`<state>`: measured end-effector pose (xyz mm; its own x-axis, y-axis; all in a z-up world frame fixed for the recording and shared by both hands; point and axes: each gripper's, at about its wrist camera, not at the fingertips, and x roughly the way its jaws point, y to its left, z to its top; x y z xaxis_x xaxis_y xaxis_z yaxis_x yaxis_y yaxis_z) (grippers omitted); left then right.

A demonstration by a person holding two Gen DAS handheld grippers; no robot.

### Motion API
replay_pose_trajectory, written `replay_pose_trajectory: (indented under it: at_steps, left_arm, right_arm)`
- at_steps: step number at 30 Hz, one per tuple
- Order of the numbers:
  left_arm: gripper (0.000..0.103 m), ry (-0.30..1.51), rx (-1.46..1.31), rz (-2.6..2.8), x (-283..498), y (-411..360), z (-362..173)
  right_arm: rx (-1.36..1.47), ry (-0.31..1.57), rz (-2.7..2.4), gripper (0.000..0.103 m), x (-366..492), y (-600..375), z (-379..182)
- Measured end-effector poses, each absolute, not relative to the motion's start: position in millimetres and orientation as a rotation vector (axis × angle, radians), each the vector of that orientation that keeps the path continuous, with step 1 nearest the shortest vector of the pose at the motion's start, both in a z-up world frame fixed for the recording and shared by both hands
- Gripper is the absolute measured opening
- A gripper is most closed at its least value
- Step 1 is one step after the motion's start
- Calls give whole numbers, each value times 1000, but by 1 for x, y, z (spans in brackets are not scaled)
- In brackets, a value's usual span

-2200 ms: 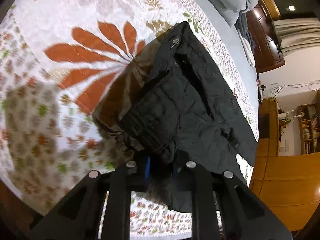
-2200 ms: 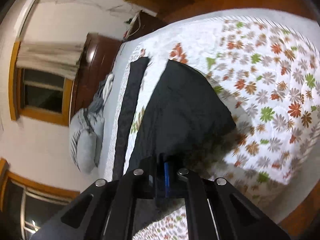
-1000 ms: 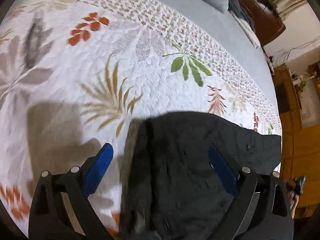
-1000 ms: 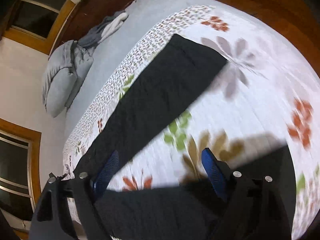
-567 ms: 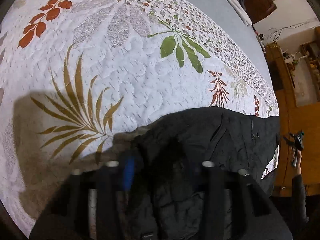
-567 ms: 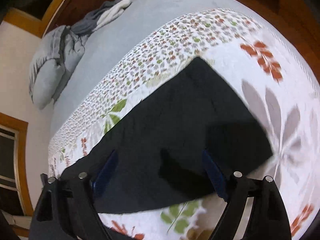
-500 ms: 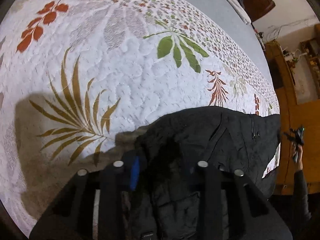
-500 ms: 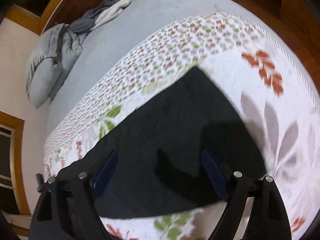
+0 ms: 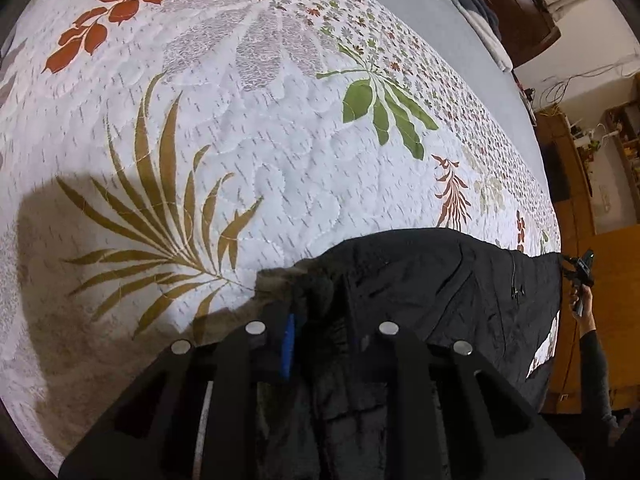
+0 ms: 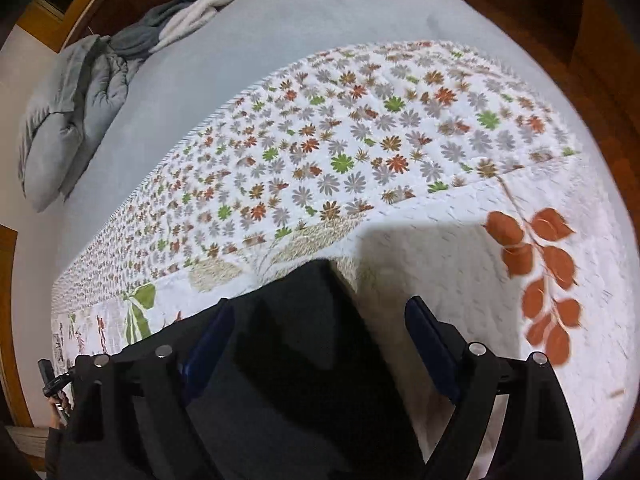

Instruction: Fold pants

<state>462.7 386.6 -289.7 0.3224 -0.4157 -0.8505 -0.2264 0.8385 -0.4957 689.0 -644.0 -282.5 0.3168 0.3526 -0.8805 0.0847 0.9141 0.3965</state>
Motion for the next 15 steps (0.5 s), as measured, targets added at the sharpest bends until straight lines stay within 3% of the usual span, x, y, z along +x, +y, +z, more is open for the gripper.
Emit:
replay_pose_trajectory:
  at_steps: [2, 4, 5, 6, 9, 15]
  left_arm:
    - [20, 1261, -594, -120, 463, 385, -289]
    - [19, 1260, -570, -98, 464, 381, -286]
    - [19, 1257, -561, -88, 464, 379, -284]
    - [18, 1254, -551, -77, 463, 377, -281]
    - [16, 1223, -530, -38, 461, 375, -268]
    - [15, 1115, -537, -25, 447, 373, -220]
  right_arm:
    - [405, 1234, 207, 91, 691, -641, -284]
    - [405, 1222, 247, 63, 691, -636, -284]
    - [408, 1230, 284, 43, 690, -631, -283]
    - [396, 1241, 294, 17, 688, -627, -283]
    - [341, 1236, 272, 11, 678, -622, -274]
    - [349, 1102, 216, 9, 635, -635, -215]
